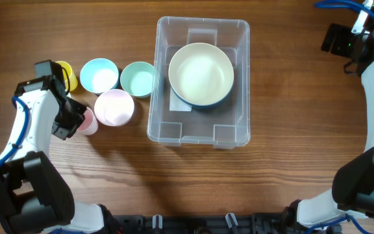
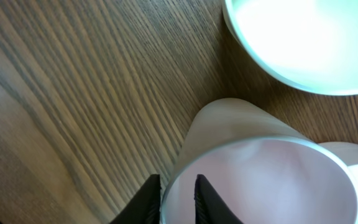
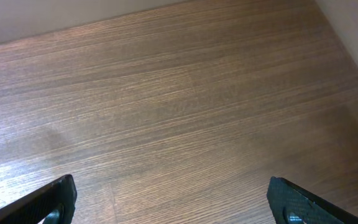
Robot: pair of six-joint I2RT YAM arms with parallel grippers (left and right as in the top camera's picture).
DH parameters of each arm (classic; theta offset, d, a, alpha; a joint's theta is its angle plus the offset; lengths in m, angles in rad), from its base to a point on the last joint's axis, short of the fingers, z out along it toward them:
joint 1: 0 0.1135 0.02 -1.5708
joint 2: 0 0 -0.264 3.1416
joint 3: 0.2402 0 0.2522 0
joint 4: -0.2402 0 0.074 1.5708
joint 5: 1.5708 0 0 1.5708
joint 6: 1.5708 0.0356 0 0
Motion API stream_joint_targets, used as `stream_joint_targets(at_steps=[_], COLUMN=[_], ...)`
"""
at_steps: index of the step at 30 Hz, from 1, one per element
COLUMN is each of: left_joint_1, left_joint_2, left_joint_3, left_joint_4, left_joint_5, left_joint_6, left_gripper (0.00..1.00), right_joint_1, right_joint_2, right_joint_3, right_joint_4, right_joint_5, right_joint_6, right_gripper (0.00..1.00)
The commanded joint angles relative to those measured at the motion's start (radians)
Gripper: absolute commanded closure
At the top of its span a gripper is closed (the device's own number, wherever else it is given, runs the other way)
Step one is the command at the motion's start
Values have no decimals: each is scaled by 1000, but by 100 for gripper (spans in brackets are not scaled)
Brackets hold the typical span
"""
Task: Pack container
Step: 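Close the left gripper on the pink cup rim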
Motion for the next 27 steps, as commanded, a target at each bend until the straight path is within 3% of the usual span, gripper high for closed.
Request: stream_joint_targets(at_steps=[1, 9, 19, 27], left_joint_1=[0, 0, 0, -3], left_joint_2=[7, 7, -11, -72], left_joint_3=[-8, -8, 13, 222], left_joint_4=[-3, -4, -99, -280], left_joint_5=[-18, -18, -17, 11], left_joint_6=[1, 2, 2, 2], left_gripper=[83, 96, 96, 96], right_joint_1=[6, 6, 6, 6], right_joint_2=[1, 1, 1, 1], right_joint_3=[-11, -11, -11, -11], right_joint_4=[3, 3, 3, 3], right_joint_5=[-5, -5, -5, -5], right_joint_6=[-3, -2, -3, -2], right_gripper=[0, 0, 0, 0])
